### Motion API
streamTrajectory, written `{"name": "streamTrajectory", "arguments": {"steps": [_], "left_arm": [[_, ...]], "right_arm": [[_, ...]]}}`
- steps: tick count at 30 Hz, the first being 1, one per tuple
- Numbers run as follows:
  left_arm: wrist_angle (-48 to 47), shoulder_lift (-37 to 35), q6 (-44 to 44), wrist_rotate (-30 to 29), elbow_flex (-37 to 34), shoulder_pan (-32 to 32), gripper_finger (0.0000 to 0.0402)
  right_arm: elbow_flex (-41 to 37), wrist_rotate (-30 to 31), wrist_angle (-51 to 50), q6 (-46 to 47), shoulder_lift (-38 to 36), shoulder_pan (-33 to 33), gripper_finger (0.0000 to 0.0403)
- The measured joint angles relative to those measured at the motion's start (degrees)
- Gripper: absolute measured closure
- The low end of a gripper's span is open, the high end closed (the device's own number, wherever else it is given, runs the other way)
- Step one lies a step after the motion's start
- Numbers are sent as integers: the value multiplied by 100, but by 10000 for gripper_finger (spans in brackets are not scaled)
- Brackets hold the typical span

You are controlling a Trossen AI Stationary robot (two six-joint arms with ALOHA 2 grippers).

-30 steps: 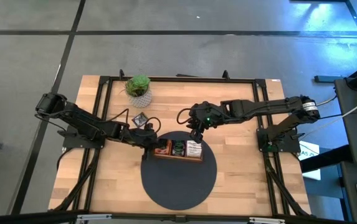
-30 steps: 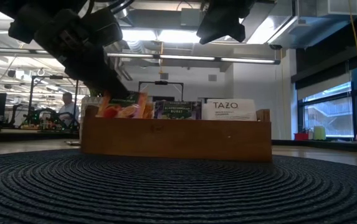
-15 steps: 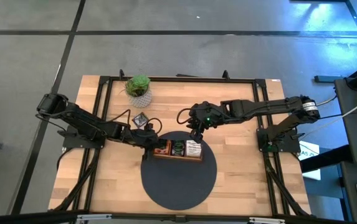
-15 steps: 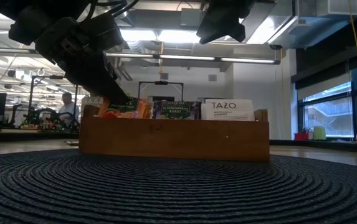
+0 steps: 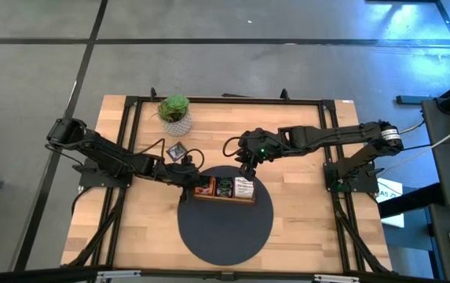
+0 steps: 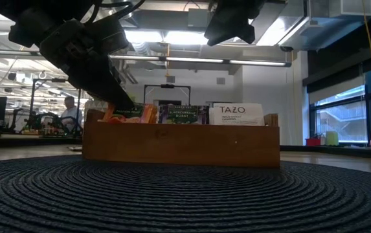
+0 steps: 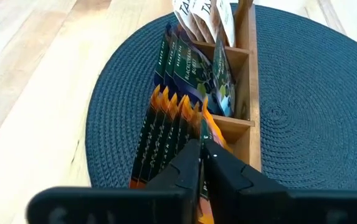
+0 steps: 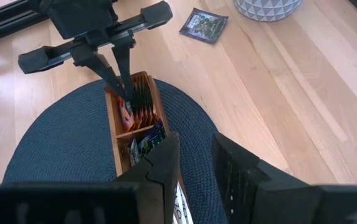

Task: Pick & Place Tea
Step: Put the orange tea bag into the left slot of the wooden organizer, then put the violet tea bag into the middle slot of the wooden organizer

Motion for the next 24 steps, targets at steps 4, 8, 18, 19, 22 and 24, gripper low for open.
{"name": "streamTrajectory", "arguments": {"steps": [4,8,18,19,22,24], "left_arm": [[-1,-2,34,-19,0,0,357],[-2,-14,37,-133,0,0,327],[-59,-763,204,-110,2,162,308],[-55,-884,177,-99,2,225,309],[-185,-1330,158,-36,2,443,310],[-528,-1649,149,11,7,595,309]], "right_arm": [[0,-2,0,-2,0,0,305],[0,-2,-2,-4,0,0,305],[0,-4,-7,-166,0,0,305],[0,-3,-7,-164,0,0,305],[0,-4,-8,-176,0,0,305],[0,-4,-9,-177,0,0,305]]}}
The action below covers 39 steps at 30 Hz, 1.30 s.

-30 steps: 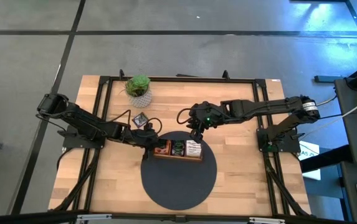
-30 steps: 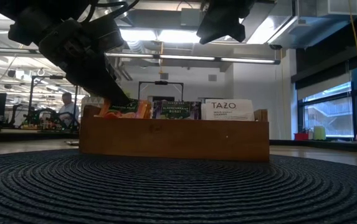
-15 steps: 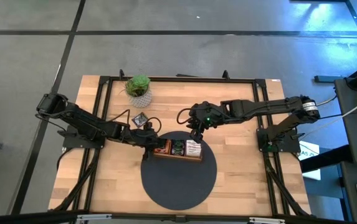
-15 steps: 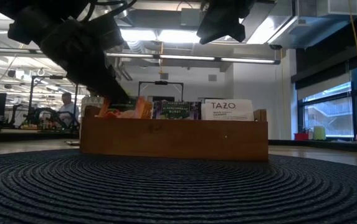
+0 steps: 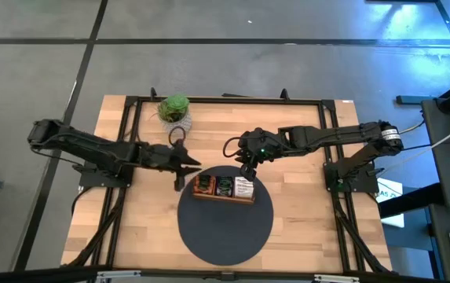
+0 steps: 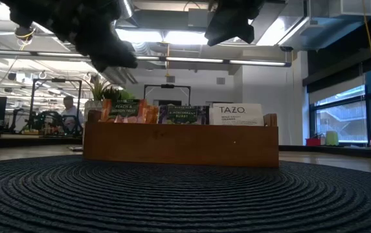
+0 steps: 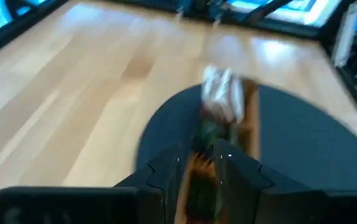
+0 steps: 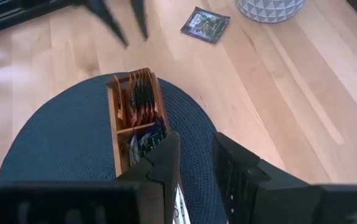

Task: Pick & Place Tea
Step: Put the violet tea bag into the middle slot of the wooden organizer

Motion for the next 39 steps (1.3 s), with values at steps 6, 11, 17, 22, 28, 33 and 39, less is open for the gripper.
{"name": "streamTrajectory", "arguments": {"steps": [6,11,17,22,28,33,39], "left_arm": [[-1970,-559,-646,1,0,434,307],[-3258,-338,-1730,-12,0,850,311],[-3617,320,-2531,-591,0,1357,307],[-3378,958,-2729,-472,0,1977,308],[-2629,1709,-2685,50,18,2513,310],[-1688,2065,-2267,402,20,2559,307],[-483,2441,-1668,827,7,2559,306]], "right_arm": [[0,15,-9,-156,0,0,305],[0,457,-7,-298,0,2,305],[0,1095,6,-653,0,-9,305],[0,1117,117,-707,0,-87,305],[0,239,208,-398,2,-435,305],[-193,-14,106,-249,-55,-744,305],[-912,-282,493,-77,-140,-1205,305]]}}
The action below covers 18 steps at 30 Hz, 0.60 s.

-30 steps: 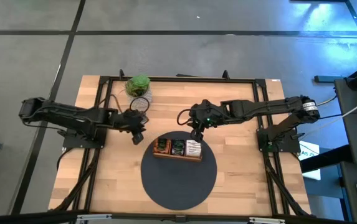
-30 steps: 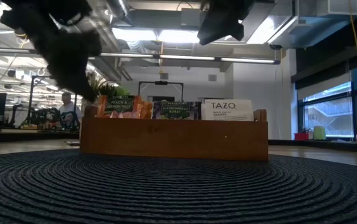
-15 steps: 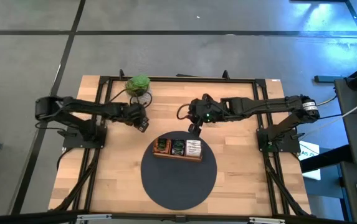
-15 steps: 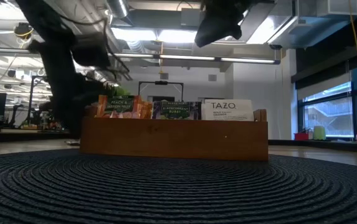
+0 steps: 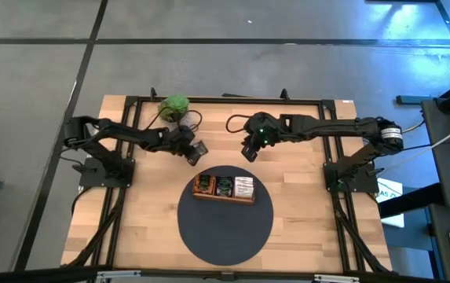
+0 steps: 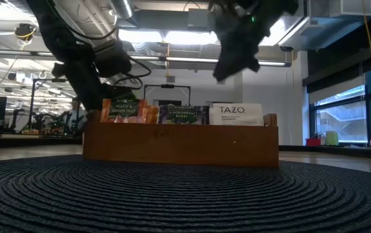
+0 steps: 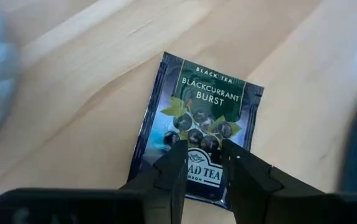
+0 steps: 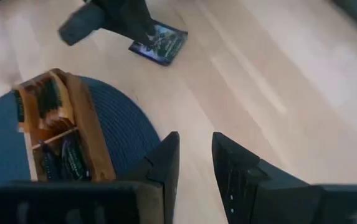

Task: Pick & Place Tea
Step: Put the violet tea bag into the middle slot of the wooden organizer

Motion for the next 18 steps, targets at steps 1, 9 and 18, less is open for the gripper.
{"name": "streamTrajectory", "arguments": {"steps": [1,9,18], "left_arm": [[190,104,52,82,0,0,306],[790,898,238,444,437,-16,310],[680,1891,693,814,1721,-142,313]], "right_arm": [[-131,-118,93,72,2,-72,305],[-1075,-386,1518,744,14,-333,305],[-1674,-382,2625,1171,33,-344,305]]}}
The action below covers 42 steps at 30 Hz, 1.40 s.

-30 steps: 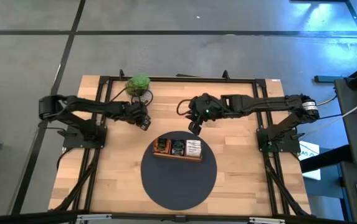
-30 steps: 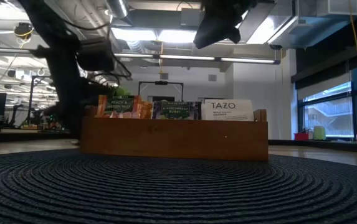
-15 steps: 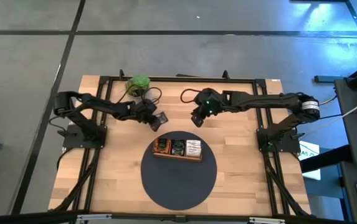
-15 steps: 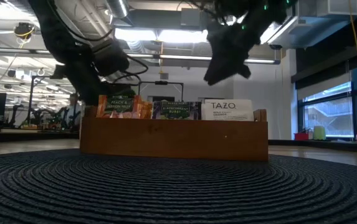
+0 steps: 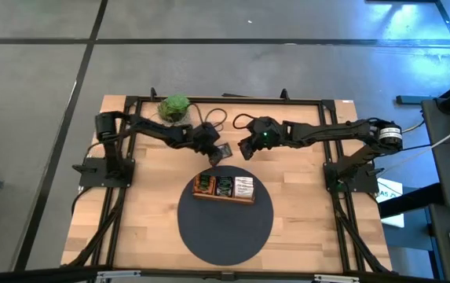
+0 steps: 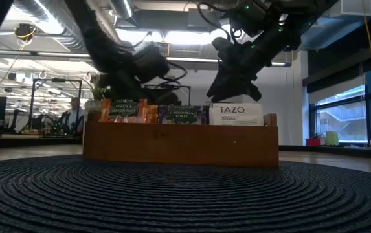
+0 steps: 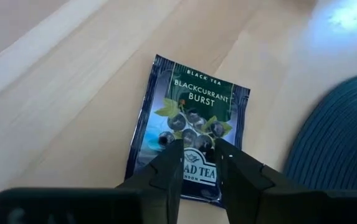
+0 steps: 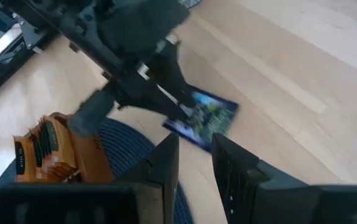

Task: Pick & Place Tea
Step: Put the violet tea bag into the middle slot of the wooden organizer

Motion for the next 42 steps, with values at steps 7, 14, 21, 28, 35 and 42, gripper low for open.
{"name": "streamTrajectory", "arguments": {"steps": [7,14,21,28,35,42], "left_arm": [[-97,741,187,187,852,-191,313],[-141,1006,220,271,1353,-309,313],[-192,1014,77,269,1475,-332,313],[-179,1014,69,258,1475,-332,313],[-168,1012,115,248,1477,-332,313],[-158,1010,129,228,1479,-330,313]], "right_arm": [[-24,2,-337,462,30,0,305],[-28,140,-1282,763,265,-90,273],[-24,-298,-1231,909,669,-278,160],[-24,-41,-1056,934,1201,-256,97],[2,-497,-589,1166,1552,-256,93],[0,-1075,-351,1506,1589,-267,93]]}}
